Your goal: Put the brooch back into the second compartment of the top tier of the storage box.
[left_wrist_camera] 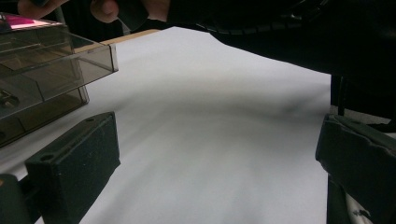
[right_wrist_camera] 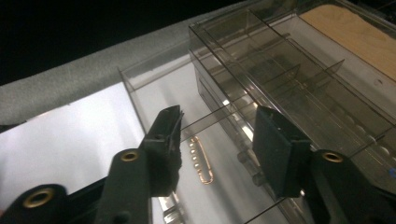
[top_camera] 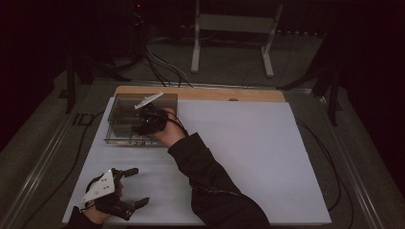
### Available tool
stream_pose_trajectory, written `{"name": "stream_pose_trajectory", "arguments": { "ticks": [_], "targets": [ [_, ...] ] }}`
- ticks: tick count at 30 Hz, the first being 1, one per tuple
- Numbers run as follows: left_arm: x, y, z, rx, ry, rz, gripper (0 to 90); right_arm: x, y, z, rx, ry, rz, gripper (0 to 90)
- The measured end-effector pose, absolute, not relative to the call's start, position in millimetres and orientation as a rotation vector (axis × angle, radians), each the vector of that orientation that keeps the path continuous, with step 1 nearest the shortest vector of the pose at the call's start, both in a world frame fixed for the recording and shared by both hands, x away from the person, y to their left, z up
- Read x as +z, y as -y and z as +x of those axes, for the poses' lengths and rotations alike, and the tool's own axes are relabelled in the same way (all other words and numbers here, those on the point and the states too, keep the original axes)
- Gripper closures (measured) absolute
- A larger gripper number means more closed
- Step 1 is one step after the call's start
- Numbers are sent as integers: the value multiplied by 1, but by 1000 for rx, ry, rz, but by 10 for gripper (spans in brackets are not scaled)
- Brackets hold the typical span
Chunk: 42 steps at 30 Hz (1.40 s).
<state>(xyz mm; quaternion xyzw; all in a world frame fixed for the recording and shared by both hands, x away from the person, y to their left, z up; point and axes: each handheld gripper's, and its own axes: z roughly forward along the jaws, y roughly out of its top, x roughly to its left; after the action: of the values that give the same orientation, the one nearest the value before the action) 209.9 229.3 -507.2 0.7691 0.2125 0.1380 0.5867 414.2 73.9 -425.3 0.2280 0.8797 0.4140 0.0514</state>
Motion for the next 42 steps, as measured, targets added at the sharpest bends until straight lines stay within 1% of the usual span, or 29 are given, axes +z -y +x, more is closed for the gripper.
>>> {"name": "stream_pose_trajectory", "arguments": {
  "ticks": [3,5,7,16,17,20,23,28,39,42],
  "targets": [
    [-507,-229,210,321,-495,1794,7,-424,-72,411,1273,-2674,698,461],
    [-508,-228,210,321,-498,1796,7,-421,-68,408,1294,-2661,681,394],
    [-508,-228,211,319,-500,1794,7,-418,-66,407,1312,-2661,685,367],
    [-508,-226,213,317,-503,1798,7,-408,-54,398,1335,-2624,693,147],
    [-508,-226,213,317,-503,1799,7,-408,-53,397,1342,-2621,698,138],
    [-508,-226,214,319,-506,1800,7,-406,-48,396,1356,-2627,690,71],
    [-508,-226,214,317,-511,1798,7,-402,-41,396,1372,-2637,682,33],
    [-509,-226,215,314,-513,1798,7,-397,-30,396,1367,-2632,672,0],
    [-509,-227,211,323,-517,1798,7,-395,-5,388,1369,-2612,667,0],
    [-509,-228,209,325,-521,1798,7,-392,9,381,1384,-2603,669,0]
  ]
}}
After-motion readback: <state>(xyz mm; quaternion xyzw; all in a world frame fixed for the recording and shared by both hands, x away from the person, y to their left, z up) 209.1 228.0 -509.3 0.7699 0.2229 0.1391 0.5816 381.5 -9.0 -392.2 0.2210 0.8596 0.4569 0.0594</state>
